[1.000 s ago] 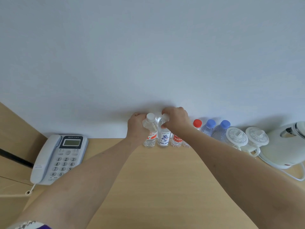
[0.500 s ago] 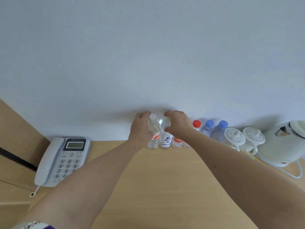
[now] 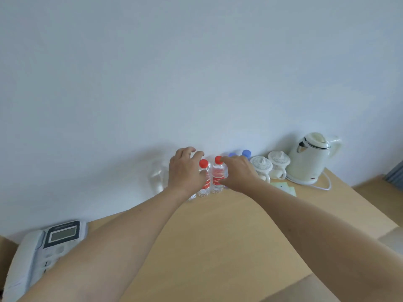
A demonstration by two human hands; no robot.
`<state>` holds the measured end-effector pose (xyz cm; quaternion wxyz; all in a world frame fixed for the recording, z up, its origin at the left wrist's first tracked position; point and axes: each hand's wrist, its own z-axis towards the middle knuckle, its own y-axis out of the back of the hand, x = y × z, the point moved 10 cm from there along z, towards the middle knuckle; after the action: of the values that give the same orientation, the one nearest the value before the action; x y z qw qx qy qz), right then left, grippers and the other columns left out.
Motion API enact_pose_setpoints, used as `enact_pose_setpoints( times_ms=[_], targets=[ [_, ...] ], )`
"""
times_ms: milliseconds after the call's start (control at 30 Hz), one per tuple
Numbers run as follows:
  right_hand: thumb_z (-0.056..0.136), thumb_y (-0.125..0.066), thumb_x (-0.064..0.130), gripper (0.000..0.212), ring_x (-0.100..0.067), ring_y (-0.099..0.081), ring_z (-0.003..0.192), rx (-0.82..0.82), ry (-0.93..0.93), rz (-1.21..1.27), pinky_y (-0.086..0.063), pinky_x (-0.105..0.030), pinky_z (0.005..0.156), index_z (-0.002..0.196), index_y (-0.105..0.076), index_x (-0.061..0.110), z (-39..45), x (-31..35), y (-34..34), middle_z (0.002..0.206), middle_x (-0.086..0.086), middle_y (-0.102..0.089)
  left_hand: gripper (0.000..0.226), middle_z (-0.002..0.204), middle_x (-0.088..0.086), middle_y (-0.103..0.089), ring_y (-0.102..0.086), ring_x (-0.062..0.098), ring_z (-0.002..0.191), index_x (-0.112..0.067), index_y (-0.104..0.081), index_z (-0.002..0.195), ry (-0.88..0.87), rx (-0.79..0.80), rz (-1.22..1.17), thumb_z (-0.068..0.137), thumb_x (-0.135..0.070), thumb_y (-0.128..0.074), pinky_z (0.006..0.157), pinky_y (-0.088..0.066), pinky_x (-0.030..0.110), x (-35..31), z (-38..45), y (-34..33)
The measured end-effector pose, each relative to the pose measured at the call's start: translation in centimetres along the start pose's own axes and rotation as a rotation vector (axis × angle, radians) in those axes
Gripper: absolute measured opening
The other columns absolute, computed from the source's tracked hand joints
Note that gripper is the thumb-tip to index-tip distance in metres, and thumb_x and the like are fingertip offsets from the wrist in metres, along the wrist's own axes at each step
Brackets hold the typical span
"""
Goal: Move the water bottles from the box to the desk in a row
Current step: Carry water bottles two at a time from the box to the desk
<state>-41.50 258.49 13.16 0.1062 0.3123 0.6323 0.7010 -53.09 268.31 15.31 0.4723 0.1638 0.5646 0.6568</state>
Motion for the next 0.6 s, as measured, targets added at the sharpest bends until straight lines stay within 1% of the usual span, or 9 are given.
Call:
enact_pose_setpoints(
  times_ms=[67,133,200,233,333,400,533,600],
  targets=[
    [0.084,-0.073,0.036,0.053,-0.033,-0.051,0.118,-0.018,-0.076,-0.026,-0.046,-0.039,0.087,0.131,-0.055,0.020,-2.3,-3.2,0.8,0.119,-0.007,-0.059,0.048,0.141,0.005,-0.053,-0.040,0.027,0.135,-0.019,-0.062,0.131,-0.043,0.029,-0.059,0.085,-0.027,-0.068,0.106,-0.035,0.038,-3.2,0.1,-1.3],
    [0.084,-0.075,0.039,0.056,-0.033,-0.049,0.121,-0.034,-0.156,-0.048,-0.045,-0.040,0.091,0.133,-0.053,0.021,-5.0,-6.4,1.7,0.123,-0.006,-0.058,0.050,0.140,0.004,-0.052,-0.041,0.027,0.133,-0.020,-0.060,0.133,-0.100,0.084,-0.059,0.084,-0.030,-0.067,0.103,-0.038,0.038,-6.9,0.0,-2.8],
    [0.081,-0.077,0.041,0.063,-0.032,-0.048,0.122,-0.068,-0.217,-0.062,-0.044,-0.042,0.097,0.136,-0.050,0.023,-7.7,-9.4,2.8,0.126,-0.004,-0.056,0.057,0.144,0.006,-0.050,-0.039,0.029,0.135,-0.021,-0.055,0.139,-0.173,0.139,-0.038,0.085,-0.034,-0.066,0.106,-0.038,0.040,-10.9,-0.3,-4.2],
    [0.080,-0.078,0.042,0.065,-0.031,-0.048,0.122,-0.090,-0.244,-0.061,-0.043,-0.043,0.098,0.136,-0.050,0.023,-9.1,-10.9,3.4,0.126,-0.003,-0.056,0.059,0.146,0.007,-0.048,-0.038,0.030,0.136,-0.021,-0.054,0.140,-0.208,0.158,-0.031,0.085,-0.036,-0.066,0.107,-0.037,0.041,-13.0,-0.6,-4.8],
    [0.078,-0.079,0.043,0.070,-0.028,-0.045,0.125,-0.143,-0.318,-0.034,-0.043,-0.042,0.096,0.138,-0.049,0.024,-13.3,-15.2,4.9,0.127,-0.001,-0.055,0.059,0.148,0.007,-0.047,-0.038,0.029,0.137,-0.023,-0.053,0.141,-0.299,0.180,-0.029,0.086,-0.041,-0.066,0.107,-0.038,0.041,-19.6,-1.5,-6.0],
    [0.078,-0.079,0.044,0.073,-0.029,-0.042,0.128,-0.172,-0.361,-0.034,-0.043,-0.043,0.098,0.140,-0.046,0.026,-16.2,-18.5,6.0,0.130,-0.001,-0.053,0.059,0.150,0.006,-0.046,-0.037,0.028,0.138,-0.024,-0.052,0.141,-0.346,0.192,-0.033,0.087,-0.043,-0.065,0.108,-0.038,0.042,-24.2,-2.3,-6.9],
    [0.079,-0.079,0.048,0.080,-0.030,-0.042,0.130,-0.210,-0.451,-0.041,-0.040,-0.045,0.100,0.146,-0.040,0.028,-23.1,-26.1,8.8,0.136,-0.001,-0.051,0.055,0.144,0.007,-0.049,-0.038,0.030,0.136,-0.021,-0.054,0.137,-0.426,0.237,-0.066,0.086,-0.041,-0.065,0.105,-0.040,0.040,-34.1,-5.0,-9.3],
    [0.079,-0.078,0.049,0.079,-0.030,-0.042,0.130,-0.211,-0.500,-0.058,-0.038,-0.045,0.100,0.146,-0.040,0.028,-27.2,-30.2,10.3,0.136,-0.002,-0.051,0.059,0.148,0.008,-0.046,-0.037,0.030,0.138,-0.022,-0.051,0.141,-0.449,0.277,-0.071,0.087,-0.041,-0.064,0.108,-0.040,0.042,-39.3,-7.0,-10.9]
  ],
)
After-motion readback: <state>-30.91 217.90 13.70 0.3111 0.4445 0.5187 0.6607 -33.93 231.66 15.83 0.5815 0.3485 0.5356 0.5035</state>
